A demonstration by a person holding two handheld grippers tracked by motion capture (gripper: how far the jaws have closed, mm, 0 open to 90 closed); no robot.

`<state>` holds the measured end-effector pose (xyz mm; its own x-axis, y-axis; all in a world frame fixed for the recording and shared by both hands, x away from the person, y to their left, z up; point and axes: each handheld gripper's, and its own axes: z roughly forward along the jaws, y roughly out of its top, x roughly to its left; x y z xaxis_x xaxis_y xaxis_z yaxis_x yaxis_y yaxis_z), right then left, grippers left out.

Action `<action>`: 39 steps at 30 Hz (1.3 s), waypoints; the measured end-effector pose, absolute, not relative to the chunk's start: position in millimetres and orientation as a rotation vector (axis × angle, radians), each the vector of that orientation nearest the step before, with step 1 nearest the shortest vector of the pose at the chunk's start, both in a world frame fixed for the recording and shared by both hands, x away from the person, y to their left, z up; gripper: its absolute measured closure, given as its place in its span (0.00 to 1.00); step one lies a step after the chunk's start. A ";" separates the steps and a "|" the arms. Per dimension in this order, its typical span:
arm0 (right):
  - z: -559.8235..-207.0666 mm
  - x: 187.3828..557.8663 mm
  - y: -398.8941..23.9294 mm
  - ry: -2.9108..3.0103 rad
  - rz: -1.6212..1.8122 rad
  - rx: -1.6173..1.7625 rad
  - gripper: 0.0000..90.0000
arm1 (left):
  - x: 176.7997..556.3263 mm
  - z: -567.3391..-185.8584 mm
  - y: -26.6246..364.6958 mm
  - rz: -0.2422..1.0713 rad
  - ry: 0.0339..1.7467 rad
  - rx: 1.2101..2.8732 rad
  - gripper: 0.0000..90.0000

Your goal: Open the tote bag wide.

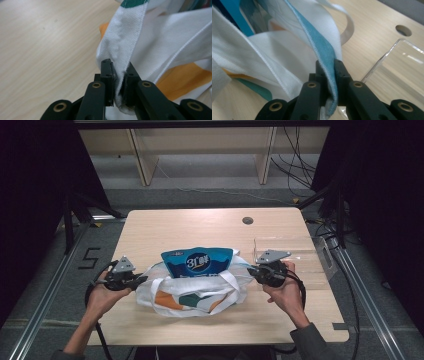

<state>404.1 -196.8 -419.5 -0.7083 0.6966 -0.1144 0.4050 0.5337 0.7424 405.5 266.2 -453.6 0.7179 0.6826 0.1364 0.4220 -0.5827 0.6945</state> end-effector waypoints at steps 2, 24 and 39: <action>-425.1 401.7 -196.3 2.377 0.995 0.918 0.94 | 404.7 -462.1 261.6 0.489 0.879 2.268 0.91; -492.5 391.7 -175.6 2.505 0.749 0.901 0.94 | 402.0 -498.5 244.4 0.463 0.908 2.319 0.91; -430.8 378.6 -201.5 2.311 1.196 0.972 0.62 | 399.6 -444.5 264.7 0.559 0.851 2.176 0.48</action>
